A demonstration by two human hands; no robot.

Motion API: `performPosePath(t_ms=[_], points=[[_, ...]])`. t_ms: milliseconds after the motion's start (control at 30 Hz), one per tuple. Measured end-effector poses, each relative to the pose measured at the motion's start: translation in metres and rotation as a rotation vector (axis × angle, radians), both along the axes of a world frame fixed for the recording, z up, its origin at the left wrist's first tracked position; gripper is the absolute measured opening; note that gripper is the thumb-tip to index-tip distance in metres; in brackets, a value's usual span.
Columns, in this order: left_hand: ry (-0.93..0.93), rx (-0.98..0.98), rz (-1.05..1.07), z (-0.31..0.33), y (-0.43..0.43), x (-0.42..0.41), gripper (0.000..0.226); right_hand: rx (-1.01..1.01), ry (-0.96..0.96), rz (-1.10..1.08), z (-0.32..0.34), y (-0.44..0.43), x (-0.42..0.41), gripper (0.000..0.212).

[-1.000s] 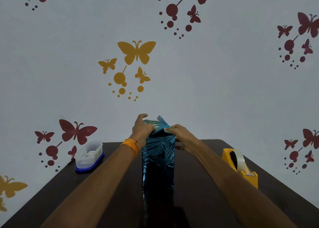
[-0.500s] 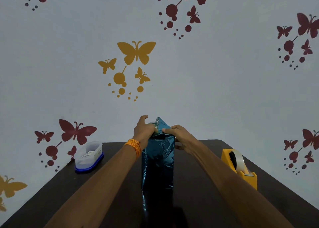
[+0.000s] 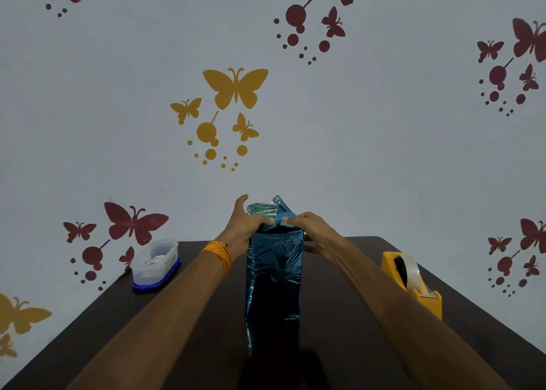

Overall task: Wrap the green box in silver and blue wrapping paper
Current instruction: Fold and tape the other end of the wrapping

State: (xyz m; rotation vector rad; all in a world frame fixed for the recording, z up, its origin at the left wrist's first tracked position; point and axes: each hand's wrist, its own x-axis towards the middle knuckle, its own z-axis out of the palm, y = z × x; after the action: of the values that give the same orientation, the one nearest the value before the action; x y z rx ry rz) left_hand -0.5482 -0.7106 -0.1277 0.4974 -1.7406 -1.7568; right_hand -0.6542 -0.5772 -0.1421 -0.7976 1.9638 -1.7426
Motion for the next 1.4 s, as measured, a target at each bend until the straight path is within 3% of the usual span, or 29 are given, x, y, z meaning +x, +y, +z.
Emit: performPosePath(t_ms=[133,267,367,500,600,733,867,1000,1100,1200,1267,1400], points=[[-0.009,-0.015,0.008,0.004,0.0,0.0,0.083,-0.004,0.003,0.004,0.001,-0.003,0.003,0.042],[0.004,-0.083,0.165,0.001,-0.002,0.006,0.057,0.003,0.012,-0.012,0.002,-0.001,0.003,0.038],[0.056,-0.22,0.327,0.012,0.003,0.016,0.049,-0.02,0.011,0.009,0.002,-0.001,0.005,0.042],[0.263,-0.414,0.447,0.038,0.027,0.025,0.036,-0.102,-0.052,-0.024,0.002,0.009,-0.001,0.061],[0.367,-0.715,0.483,0.05,0.055,0.017,0.02,-0.091,0.102,-0.199,0.004,0.031,-0.013,0.051],[0.382,-0.921,0.338,0.045,0.11,-0.013,0.007,-0.094,0.256,-0.414,0.002,0.087,-0.026,0.029],[0.029,-0.8,-0.036,0.001,0.151,-0.058,0.01,0.013,0.364,-0.581,-0.013,0.155,-0.04,0.019],[-0.233,-0.755,-0.286,-0.061,0.183,-0.094,0.013,0.294,0.377,-0.666,-0.043,0.214,-0.059,0.03],[-0.339,-0.71,-0.45,-0.095,0.205,-0.108,0.027,0.436,0.217,-0.687,-0.067,0.234,-0.068,0.032],[-0.315,-0.738,-0.435,-0.11,0.214,-0.115,0.048,0.363,-0.026,-0.58,-0.084,0.232,-0.074,0.027],[-0.278,-0.771,-0.382,-0.112,0.214,-0.116,0.046,0.249,-0.128,-0.553,-0.086,0.229,-0.073,0.022],[-0.259,-0.778,-0.366,-0.114,0.212,-0.118,0.04,0.189,-0.138,-0.551,-0.083,0.224,-0.073,0.018]])
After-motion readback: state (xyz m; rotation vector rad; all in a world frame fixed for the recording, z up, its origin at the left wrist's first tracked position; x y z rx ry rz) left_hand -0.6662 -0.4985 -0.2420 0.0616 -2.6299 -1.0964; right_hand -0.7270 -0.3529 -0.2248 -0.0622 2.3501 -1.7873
